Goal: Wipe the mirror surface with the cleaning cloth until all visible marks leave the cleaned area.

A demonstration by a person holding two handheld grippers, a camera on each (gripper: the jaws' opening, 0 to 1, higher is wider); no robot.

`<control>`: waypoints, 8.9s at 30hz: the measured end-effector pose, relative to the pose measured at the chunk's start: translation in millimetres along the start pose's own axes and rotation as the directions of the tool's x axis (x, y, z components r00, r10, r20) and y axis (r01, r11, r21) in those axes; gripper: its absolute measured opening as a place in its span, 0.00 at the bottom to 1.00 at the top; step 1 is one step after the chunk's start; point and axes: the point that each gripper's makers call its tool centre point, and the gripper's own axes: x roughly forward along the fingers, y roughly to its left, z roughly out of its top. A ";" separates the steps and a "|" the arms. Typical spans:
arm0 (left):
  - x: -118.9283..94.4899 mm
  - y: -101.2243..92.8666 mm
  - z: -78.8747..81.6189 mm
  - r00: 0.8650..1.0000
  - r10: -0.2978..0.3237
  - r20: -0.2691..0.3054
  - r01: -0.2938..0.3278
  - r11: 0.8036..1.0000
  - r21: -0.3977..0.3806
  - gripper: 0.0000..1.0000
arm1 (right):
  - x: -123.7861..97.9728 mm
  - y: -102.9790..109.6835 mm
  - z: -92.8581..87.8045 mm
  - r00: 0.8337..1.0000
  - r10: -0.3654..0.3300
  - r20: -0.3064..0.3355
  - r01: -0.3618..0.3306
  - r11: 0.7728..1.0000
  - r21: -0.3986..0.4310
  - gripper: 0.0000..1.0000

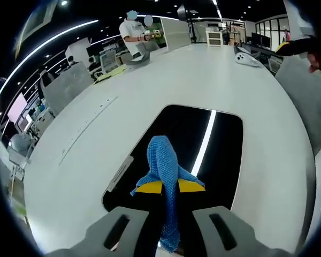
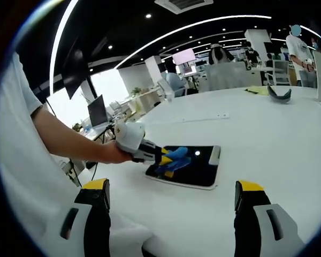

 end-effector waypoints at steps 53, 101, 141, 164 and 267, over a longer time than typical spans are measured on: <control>-34.5 16.7 -42.7 0.999 0.039 -0.015 -0.040 0.998 -0.053 0.06 | 9.2 5.2 -0.1 0.999 0.035 -0.009 -0.035 0.999 -0.017 0.96; -43.1 16.1 -52.2 0.991 0.128 -0.050 -0.134 0.981 -0.139 0.05 | 4.5 4.9 16.8 0.999 0.038 0.006 -0.037 0.991 -0.126 1.00; -31.7 -3.5 -34.2 0.993 0.109 -0.041 -0.112 0.989 -0.096 0.05 | 3.7 8.3 12.6 0.996 0.085 -0.025 -0.088 0.988 -0.123 1.00; -20.5 -14.5 -20.7 0.997 0.074 -0.031 -0.076 0.995 -0.065 0.05 | 2.6 14.7 9.4 0.992 0.115 -0.042 -0.120 0.981 -0.150 1.00; 29.7 -74.2 47.3 0.999 -0.050 -0.005 0.050 0.998 0.032 0.05 | 3.2 3.3 14.3 0.991 0.131 -0.012 -0.131 0.983 -0.131 1.00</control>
